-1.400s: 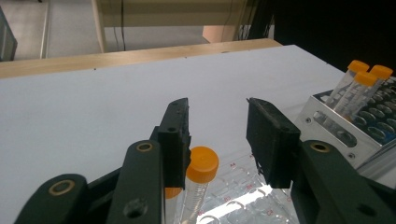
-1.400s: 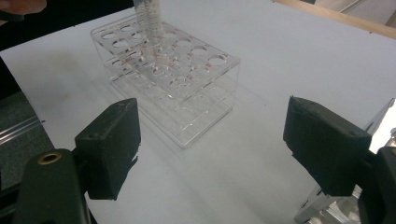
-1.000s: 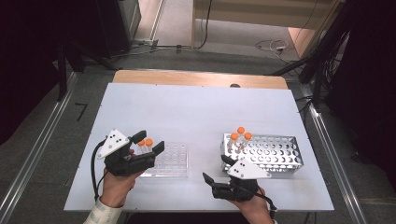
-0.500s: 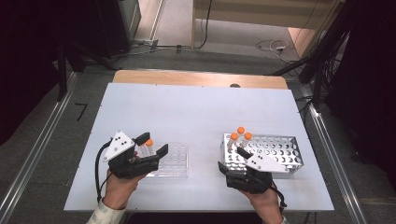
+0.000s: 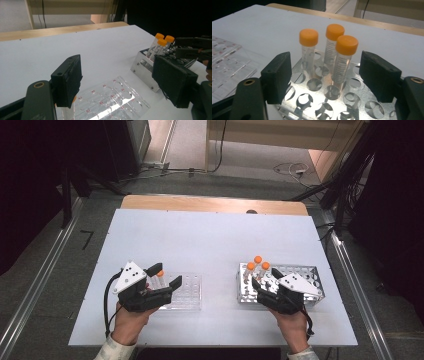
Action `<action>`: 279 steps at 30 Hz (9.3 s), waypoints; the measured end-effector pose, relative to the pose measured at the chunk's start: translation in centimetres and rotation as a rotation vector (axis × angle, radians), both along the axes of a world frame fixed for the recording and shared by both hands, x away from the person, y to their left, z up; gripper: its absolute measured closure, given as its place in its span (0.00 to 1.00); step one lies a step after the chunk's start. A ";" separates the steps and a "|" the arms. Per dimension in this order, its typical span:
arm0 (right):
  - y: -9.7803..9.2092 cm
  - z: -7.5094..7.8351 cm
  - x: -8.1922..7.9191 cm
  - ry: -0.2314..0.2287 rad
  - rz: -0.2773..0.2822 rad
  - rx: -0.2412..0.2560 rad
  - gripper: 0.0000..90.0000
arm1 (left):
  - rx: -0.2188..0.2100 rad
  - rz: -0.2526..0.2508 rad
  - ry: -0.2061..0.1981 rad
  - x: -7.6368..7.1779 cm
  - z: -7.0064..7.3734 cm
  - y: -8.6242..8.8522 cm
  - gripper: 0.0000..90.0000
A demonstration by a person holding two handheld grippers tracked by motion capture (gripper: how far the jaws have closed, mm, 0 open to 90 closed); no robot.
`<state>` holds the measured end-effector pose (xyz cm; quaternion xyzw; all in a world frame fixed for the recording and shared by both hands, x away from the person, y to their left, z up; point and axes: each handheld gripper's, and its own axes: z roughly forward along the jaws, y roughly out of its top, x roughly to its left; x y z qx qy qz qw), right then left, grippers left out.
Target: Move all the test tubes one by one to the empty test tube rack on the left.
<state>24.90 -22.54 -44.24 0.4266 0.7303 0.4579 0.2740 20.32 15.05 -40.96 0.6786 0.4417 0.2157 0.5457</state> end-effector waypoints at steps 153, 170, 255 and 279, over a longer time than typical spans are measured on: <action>9.4 1.0 -6.4 0.041 0.406 -0.048 0.80 | 0.024 -0.328 -0.024 -2.3 -1.0 -8.2 0.77; 9.1 1.2 -5.9 0.082 0.429 -0.004 0.26 | -0.070 -0.238 -0.080 -0.9 1.6 -5.8 0.77; 8.6 0.9 -5.8 0.085 0.411 -0.027 0.26 | 0.051 0.091 -0.021 1.4 -1.8 0.5 0.73; 5.4 1.7 -4.2 0.048 0.284 0.019 0.26 | 0.015 0.077 -0.063 0.4 -0.9 0.0 0.40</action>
